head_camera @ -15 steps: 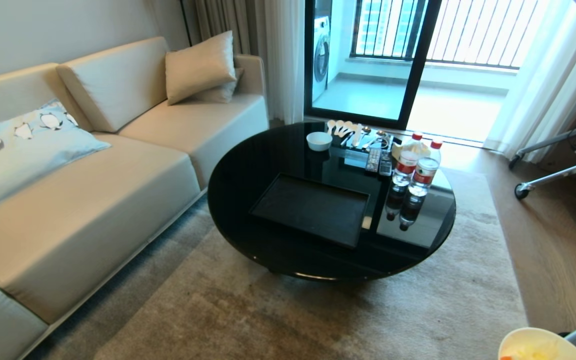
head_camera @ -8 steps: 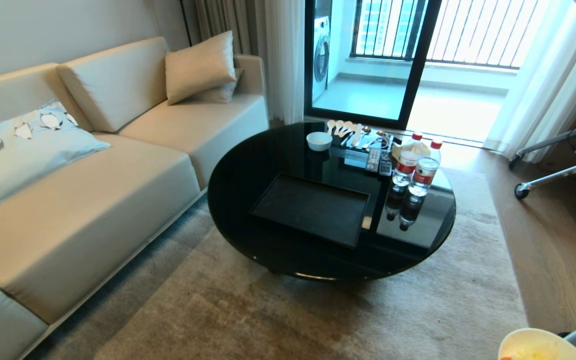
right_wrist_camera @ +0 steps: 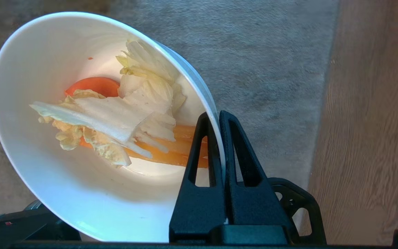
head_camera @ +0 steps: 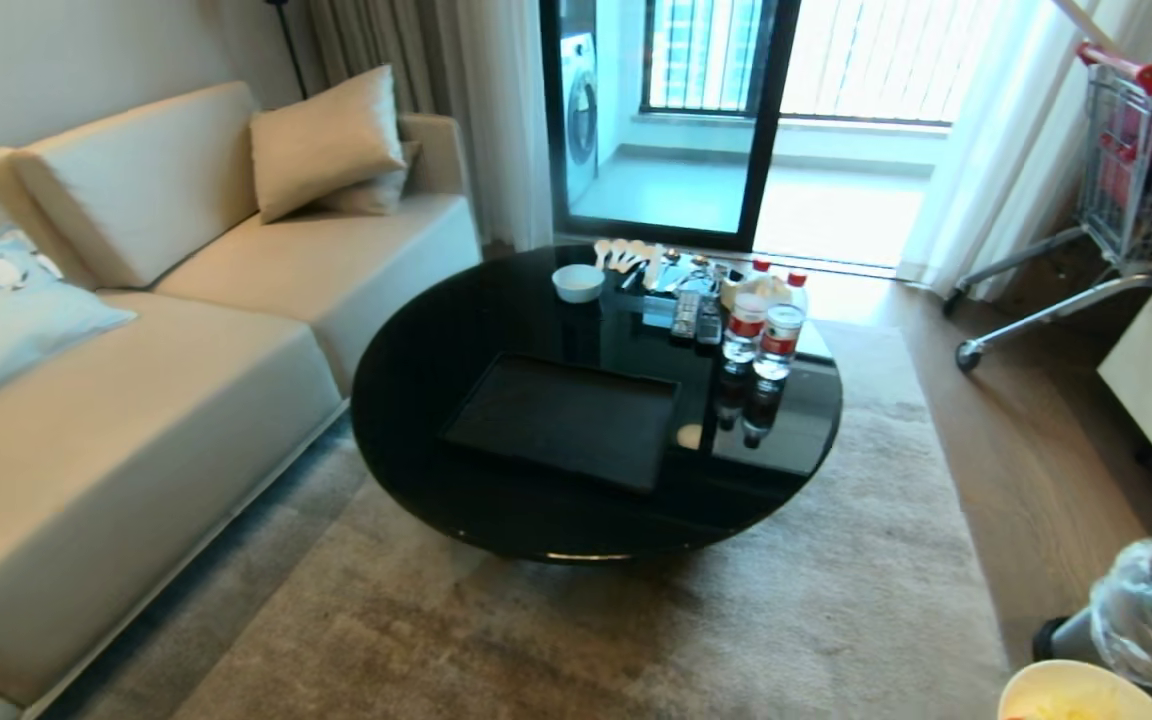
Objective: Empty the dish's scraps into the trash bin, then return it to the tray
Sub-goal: Move the bowl over the trash can
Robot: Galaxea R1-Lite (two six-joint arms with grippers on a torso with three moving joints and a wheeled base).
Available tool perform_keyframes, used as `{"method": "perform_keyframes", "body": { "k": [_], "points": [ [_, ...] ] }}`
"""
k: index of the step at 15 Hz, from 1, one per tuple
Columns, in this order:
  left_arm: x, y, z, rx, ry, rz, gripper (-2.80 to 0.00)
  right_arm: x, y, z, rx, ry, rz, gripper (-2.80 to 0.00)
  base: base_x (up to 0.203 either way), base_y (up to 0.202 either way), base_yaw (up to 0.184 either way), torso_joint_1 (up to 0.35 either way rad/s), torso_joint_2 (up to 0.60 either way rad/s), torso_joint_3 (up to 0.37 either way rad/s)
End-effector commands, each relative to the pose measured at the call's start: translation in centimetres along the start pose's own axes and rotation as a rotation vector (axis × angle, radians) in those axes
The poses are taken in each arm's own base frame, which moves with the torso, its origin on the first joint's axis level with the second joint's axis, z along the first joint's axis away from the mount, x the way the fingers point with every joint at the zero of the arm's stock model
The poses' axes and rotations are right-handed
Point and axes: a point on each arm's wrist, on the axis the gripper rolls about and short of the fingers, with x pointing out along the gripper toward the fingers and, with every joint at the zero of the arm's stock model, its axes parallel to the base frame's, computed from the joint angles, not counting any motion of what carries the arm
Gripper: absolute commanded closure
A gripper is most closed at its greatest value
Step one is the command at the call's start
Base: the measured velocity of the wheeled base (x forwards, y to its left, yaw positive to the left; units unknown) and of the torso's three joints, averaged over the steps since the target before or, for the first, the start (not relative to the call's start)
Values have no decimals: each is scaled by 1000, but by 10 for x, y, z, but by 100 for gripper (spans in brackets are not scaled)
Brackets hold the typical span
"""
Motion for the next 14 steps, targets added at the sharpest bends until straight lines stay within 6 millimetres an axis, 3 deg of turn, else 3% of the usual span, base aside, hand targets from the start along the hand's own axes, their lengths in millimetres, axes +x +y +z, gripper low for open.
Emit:
{"method": "perform_keyframes", "body": {
  "k": [1,14],
  "points": [
    [0,0,0,-1,-1,1,0,0,0,0,2,4,0,0,-1,10,-174,7,2,2],
    [0,0,0,-1,-1,1,0,1,0,0,4,13,-2,0,0,10,-168,2,3,3]
  ]
}}
